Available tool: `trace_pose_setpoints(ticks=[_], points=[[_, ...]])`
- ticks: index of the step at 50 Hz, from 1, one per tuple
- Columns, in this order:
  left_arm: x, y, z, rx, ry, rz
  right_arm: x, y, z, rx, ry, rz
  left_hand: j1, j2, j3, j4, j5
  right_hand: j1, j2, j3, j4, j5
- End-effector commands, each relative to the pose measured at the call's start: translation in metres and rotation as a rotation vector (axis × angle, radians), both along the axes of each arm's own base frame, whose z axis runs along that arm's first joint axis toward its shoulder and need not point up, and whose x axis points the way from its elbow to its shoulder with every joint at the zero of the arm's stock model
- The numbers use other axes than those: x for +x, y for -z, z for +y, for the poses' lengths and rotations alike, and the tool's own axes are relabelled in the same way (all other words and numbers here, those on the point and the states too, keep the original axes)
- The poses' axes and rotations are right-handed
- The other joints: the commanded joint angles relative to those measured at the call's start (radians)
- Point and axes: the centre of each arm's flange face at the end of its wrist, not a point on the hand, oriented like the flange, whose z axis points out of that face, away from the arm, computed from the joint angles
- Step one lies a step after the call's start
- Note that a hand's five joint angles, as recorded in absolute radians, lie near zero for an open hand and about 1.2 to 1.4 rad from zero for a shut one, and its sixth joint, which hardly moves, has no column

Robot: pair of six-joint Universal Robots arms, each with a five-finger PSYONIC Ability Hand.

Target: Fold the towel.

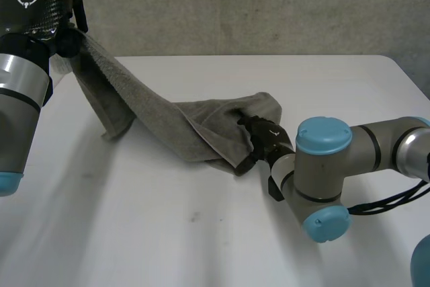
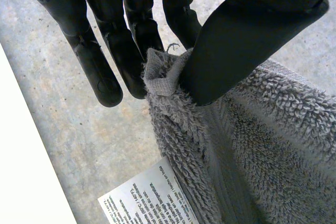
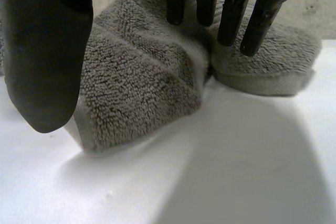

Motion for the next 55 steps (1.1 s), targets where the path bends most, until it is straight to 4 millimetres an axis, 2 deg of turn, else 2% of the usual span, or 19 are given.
trace_pose_setpoints(ticks=[1,13,18,24,31,35,37,39,40,41,43,46,48,49,50,51,53,54,55], points=[[0.000,0.000,0.000,-0.001,0.000,0.000,0.014,0.003,0.001,-0.034,-0.025,-0.018,0.192,0.179,0.180,0.178,0.195,-0.059,-0.085,-0.075,-0.083,-0.064],[0.000,0.001,0.000,0.004,-0.001,0.001,0.023,0.014,-0.010,-0.070,-0.019,0.013,0.192,0.179,0.180,0.178,0.195,0.086,0.061,0.070,0.062,0.082],[0.000,0.002,-0.001,0.006,-0.002,0.001,0.017,0.013,-0.014,-0.120,0.040,0.090,0.192,0.179,0.180,0.178,0.195,0.411,0.386,0.395,0.388,0.407],[0.001,0.002,-0.001,0.006,-0.004,0.001,0.011,0.008,-0.016,-0.158,0.074,0.147,0.192,0.179,0.180,0.178,0.195,0.629,0.604,0.613,0.605,0.625],[0.002,0.003,-0.002,0.007,-0.008,0.000,0.010,-0.001,-0.017,-0.175,0.080,0.143,0.192,0.179,0.180,0.178,0.195,0.600,0.575,0.584,0.576,0.595],[0.004,0.004,-0.003,0.010,-0.014,-0.001,0.011,-0.004,-0.018,-0.176,0.074,0.142,0.192,0.179,0.180,0.178,0.195,0.342,0.317,0.326,0.319,0.338],[0.004,0.004,-0.003,0.012,-0.014,-0.001,0.012,-0.003,-0.018,-0.170,0.066,0.143,0.192,0.179,0.180,0.178,0.195,0.398,0.372,0.381,0.374,0.393],[0.004,0.005,-0.004,0.015,-0.016,-0.002,0.014,-0.001,-0.017,-0.162,0.041,0.140,0.192,0.179,0.180,0.178,0.195,0.949,0.924,0.933,0.925,0.944],[0.004,0.005,-0.004,0.015,-0.016,-0.002,0.014,-0.001,-0.017,-0.162,0.040,0.140,0.192,0.179,0.180,0.178,0.195,0.952,0.927,0.936,0.928,0.948],[0.005,0.005,-0.004,0.015,-0.018,-0.002,0.015,-0.003,-0.018,-0.161,0.028,0.128,0.192,0.179,0.180,0.178,0.195,1.161,1.135,1.144,1.137,1.156],[0.005,0.005,-0.004,0.015,-0.019,-0.002,0.014,-0.007,-0.019,-0.163,0.020,0.118,0.192,0.179,0.180,0.178,0.195,1.163,1.137,1.147,1.139,1.158],[0.005,0.004,-0.004,0.012,-0.016,-0.001,0.004,-0.022,-0.027,-0.171,0.029,0.098,0.192,0.179,0.180,0.178,0.195,1.163,1.137,1.147,1.139,1.158],[0.004,0.003,-0.003,0.008,-0.012,-0.003,-0.010,-0.057,-0.037,-0.219,0.064,0.055,0.192,0.179,0.180,0.178,0.195,1.163,1.137,1.147,1.139,1.158],[0.004,0.003,-0.003,0.008,-0.012,-0.003,-0.010,-0.057,-0.037,-0.219,0.064,0.055,0.192,0.179,0.180,0.178,0.195,1.163,1.137,1.147,1.139,1.158],[0.004,0.001,-0.002,0.005,-0.012,-0.001,-0.018,-0.074,-0.040,-0.244,0.079,0.040,0.192,0.179,0.180,0.178,0.195,1.163,1.137,1.147,1.139,1.158],[0.004,0.001,-0.002,0.005,-0.012,-0.001,-0.018,-0.074,-0.040,-0.245,0.079,0.039,0.192,0.179,0.180,0.178,0.195,1.163,1.137,1.147,1.139,1.158],[0.003,-0.003,0.002,-0.002,-0.007,0.001,-0.038,-0.121,-0.045,-0.343,0.126,0.004,0.192,0.179,0.180,0.178,0.195,1.163,1.137,1.147,1.139,1.158],[0.003,-0.003,0.002,-0.002,-0.007,0.001,-0.038,-0.122,-0.045,-0.344,0.126,0.004,0.192,0.179,0.180,0.178,0.195,1.163,1.137,1.147,1.139,1.158],[0.003,-0.009,0.006,-0.014,-0.004,0.003,-0.046,-0.149,-0.044,-0.403,0.138,-0.016,0.192,0.179,0.180,0.178,0.195,1.163,1.137,1.147,1.139,1.158]])
